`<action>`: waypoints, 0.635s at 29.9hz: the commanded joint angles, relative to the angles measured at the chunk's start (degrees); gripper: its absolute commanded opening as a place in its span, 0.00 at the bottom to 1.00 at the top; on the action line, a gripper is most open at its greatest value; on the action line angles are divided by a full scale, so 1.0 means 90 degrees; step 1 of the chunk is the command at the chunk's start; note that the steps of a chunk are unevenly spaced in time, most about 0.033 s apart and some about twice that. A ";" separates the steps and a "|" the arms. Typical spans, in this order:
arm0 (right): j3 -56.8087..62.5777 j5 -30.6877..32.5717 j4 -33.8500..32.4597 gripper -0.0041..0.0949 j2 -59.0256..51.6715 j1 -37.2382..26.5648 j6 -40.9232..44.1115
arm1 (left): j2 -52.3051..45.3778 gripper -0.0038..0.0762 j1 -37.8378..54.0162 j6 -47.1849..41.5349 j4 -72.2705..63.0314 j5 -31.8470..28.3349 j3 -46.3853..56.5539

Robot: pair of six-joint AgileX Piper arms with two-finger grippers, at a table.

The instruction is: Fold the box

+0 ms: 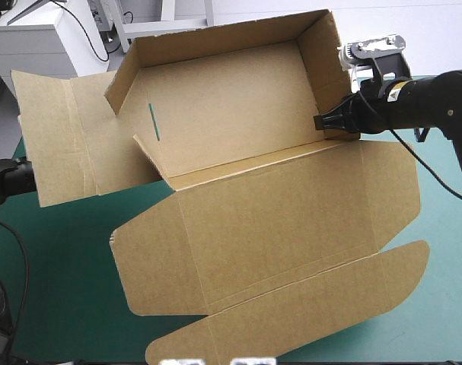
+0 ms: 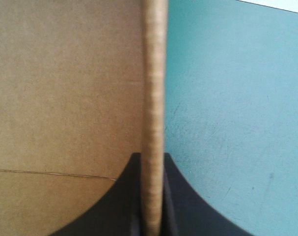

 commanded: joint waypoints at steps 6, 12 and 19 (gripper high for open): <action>-0.0142 0.0050 0.0235 0.03 0.0189 0.0004 0.0000 | -0.0246 0.04 -0.1406 -0.0271 -0.0933 -0.0126 -0.0149; -0.0142 0.0050 -0.0231 0.03 0.0546 0.0004 0.0224 | -0.0644 0.04 -0.1549 -0.0271 -0.0921 -0.0030 -0.0149; -0.0138 0.0050 -0.0312 0.03 0.0659 0.0004 0.0267 | -0.1176 0.04 -0.1549 -0.0271 -0.0921 -0.0075 -0.0149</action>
